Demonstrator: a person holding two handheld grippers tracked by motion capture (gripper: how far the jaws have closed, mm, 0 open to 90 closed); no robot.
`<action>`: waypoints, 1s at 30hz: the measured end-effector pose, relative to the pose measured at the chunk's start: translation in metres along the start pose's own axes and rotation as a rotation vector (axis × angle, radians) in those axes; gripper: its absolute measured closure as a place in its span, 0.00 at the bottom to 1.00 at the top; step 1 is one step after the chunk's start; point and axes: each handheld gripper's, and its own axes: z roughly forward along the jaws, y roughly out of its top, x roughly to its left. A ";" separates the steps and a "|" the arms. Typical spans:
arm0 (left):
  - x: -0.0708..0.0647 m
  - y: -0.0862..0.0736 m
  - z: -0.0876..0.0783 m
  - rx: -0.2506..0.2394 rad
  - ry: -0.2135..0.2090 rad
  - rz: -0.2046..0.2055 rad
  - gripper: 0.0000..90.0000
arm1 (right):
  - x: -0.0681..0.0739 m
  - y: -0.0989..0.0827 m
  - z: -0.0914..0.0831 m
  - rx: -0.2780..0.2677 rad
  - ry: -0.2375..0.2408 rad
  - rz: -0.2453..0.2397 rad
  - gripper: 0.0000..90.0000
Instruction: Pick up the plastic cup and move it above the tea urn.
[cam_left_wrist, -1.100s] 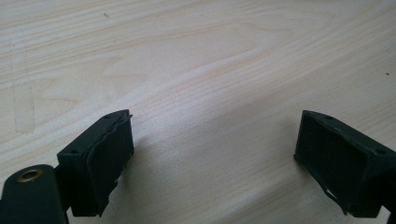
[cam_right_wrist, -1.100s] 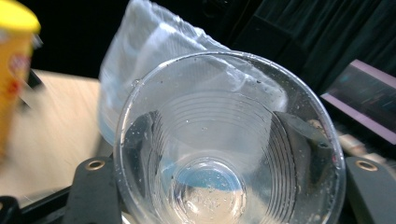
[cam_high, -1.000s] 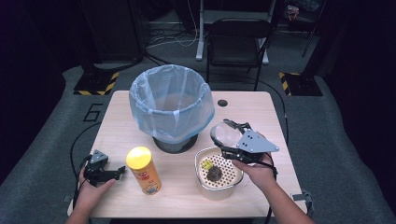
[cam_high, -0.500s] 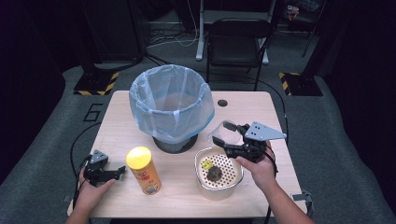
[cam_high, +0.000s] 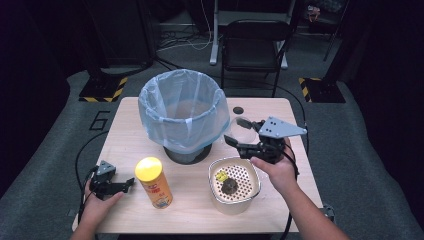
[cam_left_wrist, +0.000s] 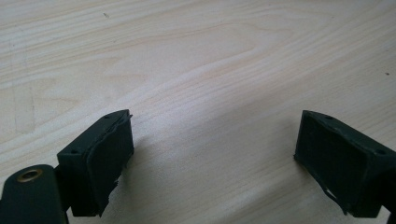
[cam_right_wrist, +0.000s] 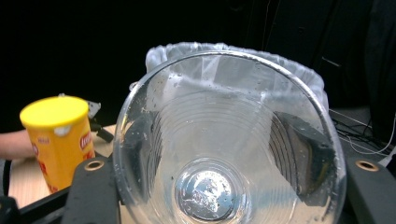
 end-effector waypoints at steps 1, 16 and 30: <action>0.000 0.000 0.000 0.000 0.000 0.000 0.12 | -0.001 0.004 0.002 -0.005 -0.004 -0.009 0.38; 0.000 0.000 0.000 0.000 0.000 0.000 0.12 | -0.013 0.066 0.036 -0.006 0.003 -0.001 0.37; 0.000 0.000 0.000 0.001 0.000 0.001 0.12 | -0.029 0.082 0.086 0.023 -0.025 0.026 0.36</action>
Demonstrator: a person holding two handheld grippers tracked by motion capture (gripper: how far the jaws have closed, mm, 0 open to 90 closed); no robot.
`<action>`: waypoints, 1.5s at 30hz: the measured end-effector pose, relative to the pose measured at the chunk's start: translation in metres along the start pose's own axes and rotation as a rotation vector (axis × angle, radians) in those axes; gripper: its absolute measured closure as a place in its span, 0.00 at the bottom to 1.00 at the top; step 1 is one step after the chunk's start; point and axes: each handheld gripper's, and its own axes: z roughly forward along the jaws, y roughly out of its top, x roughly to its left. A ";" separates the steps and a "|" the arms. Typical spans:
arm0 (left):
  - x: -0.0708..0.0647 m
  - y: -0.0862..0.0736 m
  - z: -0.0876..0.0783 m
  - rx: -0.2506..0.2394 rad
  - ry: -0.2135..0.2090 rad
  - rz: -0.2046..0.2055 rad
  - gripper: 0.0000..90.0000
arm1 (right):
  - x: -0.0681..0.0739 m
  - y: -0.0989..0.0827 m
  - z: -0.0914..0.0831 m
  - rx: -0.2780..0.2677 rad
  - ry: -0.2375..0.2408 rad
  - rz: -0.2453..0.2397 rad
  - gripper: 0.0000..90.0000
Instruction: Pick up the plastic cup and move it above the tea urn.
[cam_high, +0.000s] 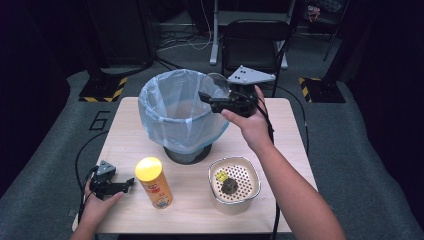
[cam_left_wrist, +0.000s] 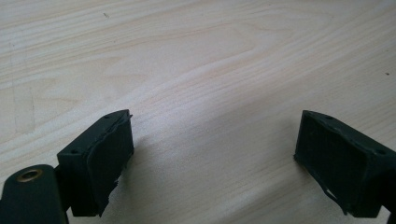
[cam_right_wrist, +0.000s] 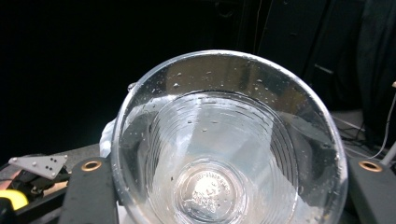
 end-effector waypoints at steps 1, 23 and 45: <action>0.000 0.000 0.000 0.000 0.000 -0.001 0.12 | 0.000 0.001 0.005 0.006 0.000 -0.002 0.36; -0.001 0.000 0.000 0.001 0.002 -0.003 0.12 | 0.008 0.008 0.077 0.120 -0.006 0.042 0.34; -0.002 0.000 0.000 0.009 -0.013 0.009 0.09 | 0.015 0.005 0.084 0.236 0.018 0.053 0.12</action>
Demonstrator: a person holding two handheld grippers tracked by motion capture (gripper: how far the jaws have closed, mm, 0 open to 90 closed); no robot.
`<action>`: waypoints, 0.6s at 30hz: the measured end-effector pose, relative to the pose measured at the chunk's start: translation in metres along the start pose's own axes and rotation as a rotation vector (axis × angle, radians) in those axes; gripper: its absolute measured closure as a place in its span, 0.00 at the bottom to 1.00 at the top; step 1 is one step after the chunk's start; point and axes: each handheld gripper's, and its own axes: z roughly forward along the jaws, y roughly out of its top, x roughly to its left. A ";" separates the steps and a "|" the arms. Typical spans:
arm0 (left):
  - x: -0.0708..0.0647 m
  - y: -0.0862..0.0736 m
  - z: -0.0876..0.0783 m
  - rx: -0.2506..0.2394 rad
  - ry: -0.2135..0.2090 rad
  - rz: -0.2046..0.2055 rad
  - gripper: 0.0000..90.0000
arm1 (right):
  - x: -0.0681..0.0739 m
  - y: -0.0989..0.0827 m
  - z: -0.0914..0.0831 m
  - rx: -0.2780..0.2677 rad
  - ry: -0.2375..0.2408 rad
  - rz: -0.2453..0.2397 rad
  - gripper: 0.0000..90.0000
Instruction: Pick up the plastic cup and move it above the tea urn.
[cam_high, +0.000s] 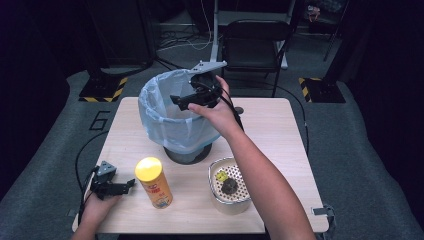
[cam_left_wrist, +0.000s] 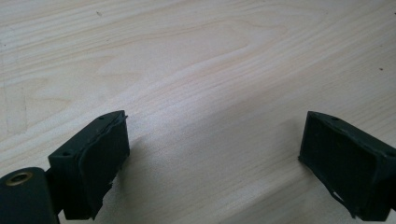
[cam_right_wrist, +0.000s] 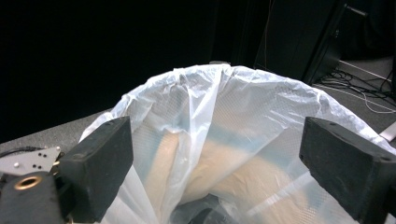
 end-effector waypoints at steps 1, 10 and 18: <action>0.000 0.000 0.000 -0.001 0.001 0.001 0.09 | -0.001 -0.001 -0.001 0.000 0.003 -0.005 0.13; -0.001 0.002 -0.002 0.028 0.005 -0.015 0.10 | -0.006 -0.010 -0.030 -0.029 0.018 -0.020 0.18; 0.000 0.003 -0.004 0.001 -0.047 -0.092 0.12 | -0.013 -0.025 -0.063 -0.073 0.020 -0.015 0.22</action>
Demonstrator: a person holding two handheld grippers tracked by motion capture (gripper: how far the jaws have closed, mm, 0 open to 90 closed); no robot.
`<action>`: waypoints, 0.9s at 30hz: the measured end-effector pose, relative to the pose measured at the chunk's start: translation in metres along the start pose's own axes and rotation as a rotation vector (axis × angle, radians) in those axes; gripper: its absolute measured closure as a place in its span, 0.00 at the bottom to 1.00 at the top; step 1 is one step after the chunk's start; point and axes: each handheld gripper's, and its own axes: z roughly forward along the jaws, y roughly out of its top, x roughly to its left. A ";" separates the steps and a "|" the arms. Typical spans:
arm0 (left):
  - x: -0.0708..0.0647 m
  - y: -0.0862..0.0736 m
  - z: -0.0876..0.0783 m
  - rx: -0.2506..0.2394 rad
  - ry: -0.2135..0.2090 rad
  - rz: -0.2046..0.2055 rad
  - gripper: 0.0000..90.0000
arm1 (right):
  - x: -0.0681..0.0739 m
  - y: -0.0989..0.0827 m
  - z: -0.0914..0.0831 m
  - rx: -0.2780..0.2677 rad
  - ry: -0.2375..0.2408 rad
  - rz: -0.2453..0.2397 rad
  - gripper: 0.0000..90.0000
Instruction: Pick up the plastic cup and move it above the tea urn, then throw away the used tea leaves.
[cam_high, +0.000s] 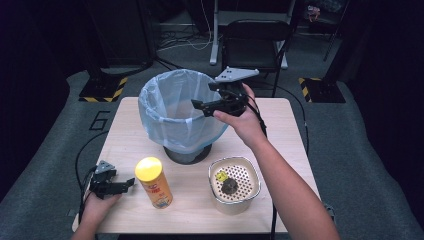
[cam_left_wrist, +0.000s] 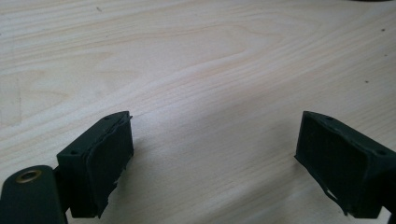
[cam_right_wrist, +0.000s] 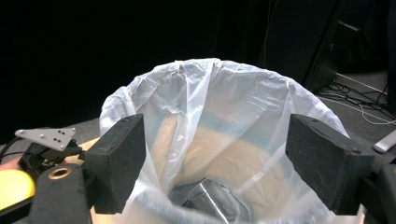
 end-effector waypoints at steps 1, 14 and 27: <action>0.000 0.000 0.000 0.001 -0.005 -0.002 0.13 | 0.000 -0.003 -0.005 -0.001 -0.009 -0.003 0.23; -0.011 0.013 -0.016 -0.060 -0.059 0.020 0.13 | -0.002 -0.050 -0.047 -0.003 -0.108 -0.026 0.27; -0.032 0.028 -0.034 -0.095 -0.115 0.078 0.09 | 0.003 -0.108 -0.074 0.031 -0.146 -0.003 0.29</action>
